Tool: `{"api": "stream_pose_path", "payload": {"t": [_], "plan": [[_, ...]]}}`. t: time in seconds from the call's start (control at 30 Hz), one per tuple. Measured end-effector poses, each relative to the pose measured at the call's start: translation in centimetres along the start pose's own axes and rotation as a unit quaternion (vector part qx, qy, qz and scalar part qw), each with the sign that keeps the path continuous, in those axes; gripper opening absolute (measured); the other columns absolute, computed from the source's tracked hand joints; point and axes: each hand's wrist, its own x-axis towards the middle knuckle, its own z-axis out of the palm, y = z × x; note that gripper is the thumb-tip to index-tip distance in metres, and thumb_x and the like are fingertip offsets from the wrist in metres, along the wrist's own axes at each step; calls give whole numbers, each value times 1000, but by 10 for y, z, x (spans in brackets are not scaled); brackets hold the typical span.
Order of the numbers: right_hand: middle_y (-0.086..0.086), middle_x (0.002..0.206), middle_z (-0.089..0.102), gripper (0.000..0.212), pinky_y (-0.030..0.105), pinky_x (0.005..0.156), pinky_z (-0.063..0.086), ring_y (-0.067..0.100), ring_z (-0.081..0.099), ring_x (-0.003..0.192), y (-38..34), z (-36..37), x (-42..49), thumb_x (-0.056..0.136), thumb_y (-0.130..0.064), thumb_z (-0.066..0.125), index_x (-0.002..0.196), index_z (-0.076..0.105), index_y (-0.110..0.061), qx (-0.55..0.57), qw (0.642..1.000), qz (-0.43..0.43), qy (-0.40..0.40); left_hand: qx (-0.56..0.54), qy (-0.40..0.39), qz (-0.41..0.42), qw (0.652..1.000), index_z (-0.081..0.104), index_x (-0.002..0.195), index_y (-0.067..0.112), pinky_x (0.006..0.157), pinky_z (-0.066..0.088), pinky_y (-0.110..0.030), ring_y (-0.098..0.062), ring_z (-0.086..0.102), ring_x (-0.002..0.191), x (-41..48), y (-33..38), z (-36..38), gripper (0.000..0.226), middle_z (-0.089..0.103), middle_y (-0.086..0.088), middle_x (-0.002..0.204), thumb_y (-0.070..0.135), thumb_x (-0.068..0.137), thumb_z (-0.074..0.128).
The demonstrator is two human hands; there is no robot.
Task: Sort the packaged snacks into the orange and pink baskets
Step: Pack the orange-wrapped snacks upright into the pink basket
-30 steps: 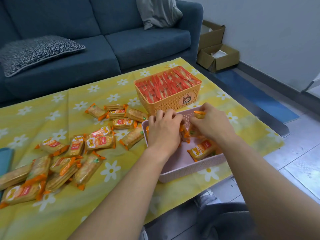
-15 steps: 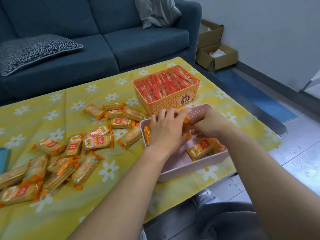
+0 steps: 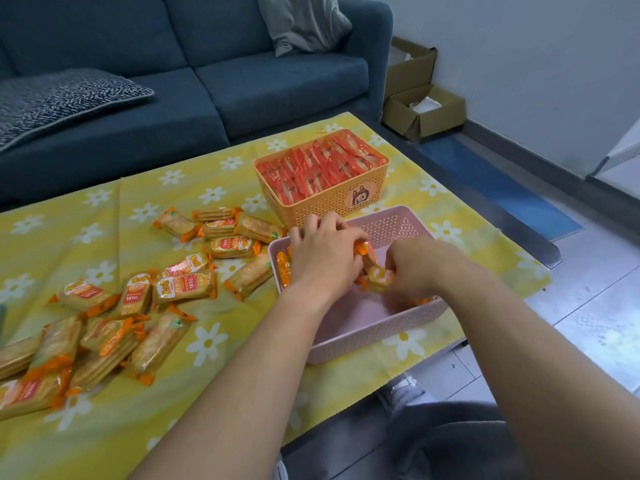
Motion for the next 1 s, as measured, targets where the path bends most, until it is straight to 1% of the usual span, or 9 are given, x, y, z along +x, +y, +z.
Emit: {"api": "stream_pose_path", "payload": {"t": [0.1,0.27,0.37,0.5,0.6,0.73,0.83,0.9,1.0], "plan": [[-1,68,49,49,32,65,42,28,57,77,6,-12,-3,86,-65,53,67,42,-21,40,997,55,23,0,-3,-3,1000,63,124,45,98,28,-43,-24,37,120,1,0,0,33,50,9,124,40,92,63],[10,78,55,37,32,65,44,34,58,77,8,-10,4,96,-38,54,69,43,-15,180,972,115,100,-1,1,-3,1000,66,123,43,97,28,-44,-25,37,118,1,0,1,32,51,8,122,44,91,62],[13,73,61,38,34,62,50,35,64,74,-2,-6,13,91,-40,60,67,50,-13,252,952,124,118,-2,26,23,999,68,119,38,94,30,-43,-25,41,118,0,4,0,36,54,6,121,48,85,66],[20,105,72,43,33,70,47,39,68,99,-15,-3,18,92,-44,56,111,66,-6,274,938,142,154,-13,52,67,996,60,122,28,88,34,-41,-26,50,115,-2,11,2,47,62,5,121,38,78,68],[22,112,70,34,34,78,48,40,65,107,-16,-7,17,101,-32,47,109,67,-5,312,934,121,124,-48,26,72,996,50,130,29,90,33,-40,-25,49,118,-3,12,3,54,61,7,128,36,79,65],[22,98,67,22,55,92,57,39,68,90,-6,-12,18,97,-17,48,79,59,-10,528,834,140,73,-65,-30,62,996,39,139,29,100,31,-44,-24,43,126,-1,11,4,69,59,4,134,47,78,67],[24,83,63,14,54,84,61,40,67,73,4,-16,14,90,-2,48,90,61,4,633,754,169,39,-25,-59,69,996,33,144,30,103,27,-46,-24,37,131,0,15,5,76,53,4,142,44,78,68],[25,89,66,17,54,79,63,39,69,71,8,-16,12,91,0,49,100,62,7,622,765,164,32,-7,-37,70,997,36,143,34,98,28,-45,-25,39,129,3,17,8,65,53,5,141,39,85,64],[20,79,66,15,43,66,59,39,69,76,9,-11,6,89,0,48,82,61,2,370,915,134,85,13,7,54,998,48,135,37,92,29,-44,-27,43,120,9,20,13,44,57,5,132,29,93,57]]}}
